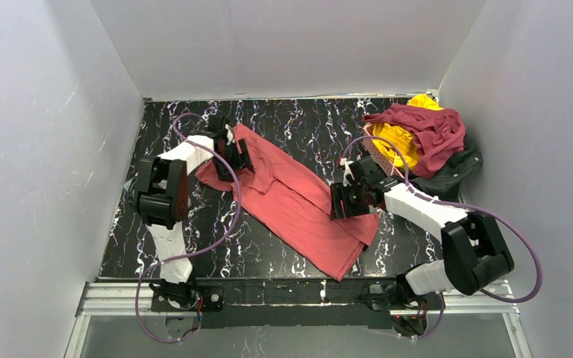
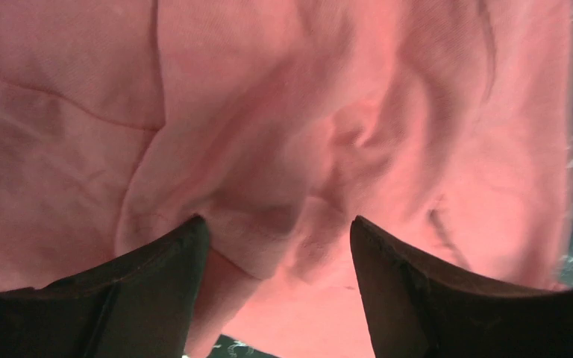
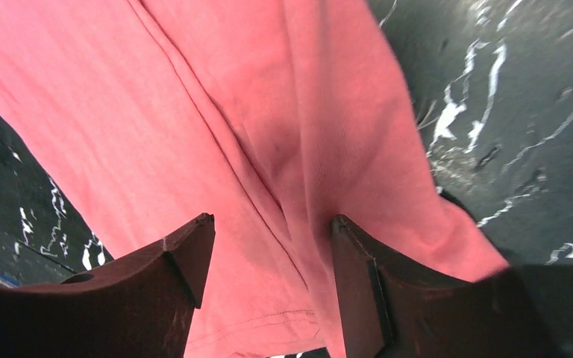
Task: Fold and stack the mixed laundry pile
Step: Fold the T-shirt at the center of the board.
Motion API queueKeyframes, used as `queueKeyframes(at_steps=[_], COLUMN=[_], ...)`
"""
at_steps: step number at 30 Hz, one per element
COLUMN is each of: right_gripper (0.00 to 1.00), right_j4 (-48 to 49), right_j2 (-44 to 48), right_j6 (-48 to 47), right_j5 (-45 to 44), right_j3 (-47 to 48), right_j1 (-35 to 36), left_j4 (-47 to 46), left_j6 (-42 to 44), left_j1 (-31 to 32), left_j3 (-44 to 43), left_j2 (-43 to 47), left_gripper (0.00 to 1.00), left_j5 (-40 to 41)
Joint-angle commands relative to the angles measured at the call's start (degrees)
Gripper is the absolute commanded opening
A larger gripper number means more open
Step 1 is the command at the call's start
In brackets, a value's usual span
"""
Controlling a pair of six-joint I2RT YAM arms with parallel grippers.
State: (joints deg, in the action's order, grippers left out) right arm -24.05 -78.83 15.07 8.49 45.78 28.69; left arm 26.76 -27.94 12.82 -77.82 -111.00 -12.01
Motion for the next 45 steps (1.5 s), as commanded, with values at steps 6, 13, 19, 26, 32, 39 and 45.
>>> queueKeyframes(at_steps=[6, 13, 19, 26, 32, 39, 45], right_gripper=[0.68, 0.69, 0.74, 0.84, 0.92, 0.83, 0.69], right_j4=[6.5, 15.5, 21.6, 12.2, -0.6, -5.2, 0.2], right_j2=[-3.6, -4.7, -4.0, 2.4, 11.5, 16.8, 20.3], right_j6=[4.8, 17.2, 26.9, 25.9, 23.0, 22.9, 25.4], right_j5=[9.4, 13.7, 9.4, 0.7, -14.0, -18.1, -11.7], right_j3=[-7.8, -14.0, -9.5, -0.7, -0.4, -6.0, -14.2], right_j1=[2.4, 11.8, 25.6, 29.8, 29.6, 25.9, 24.8], left_j4=[-3.8, 4.1, 5.0, 5.0, 4.6, -5.0, -16.7], left_j6=[-5.1, -1.7, 2.8, 4.9, 4.0, -4.7, -13.7], left_j1=[-6.2, -7.8, -7.9, -7.1, -4.8, 4.3, 14.7], left_j3=[-1.8, -21.4, -38.0, -39.6, -24.7, 4.7, 17.6], left_j2=[-9.8, -23.3, -31.3, -20.6, -2.5, 15.7, 18.5], left_gripper=[0.69, 0.68, 0.68, 0.70, 0.70, 0.63, 0.53], left_j5=[-2.8, -7.9, -14.3, -15.9, -10.4, -7.5, -6.3])
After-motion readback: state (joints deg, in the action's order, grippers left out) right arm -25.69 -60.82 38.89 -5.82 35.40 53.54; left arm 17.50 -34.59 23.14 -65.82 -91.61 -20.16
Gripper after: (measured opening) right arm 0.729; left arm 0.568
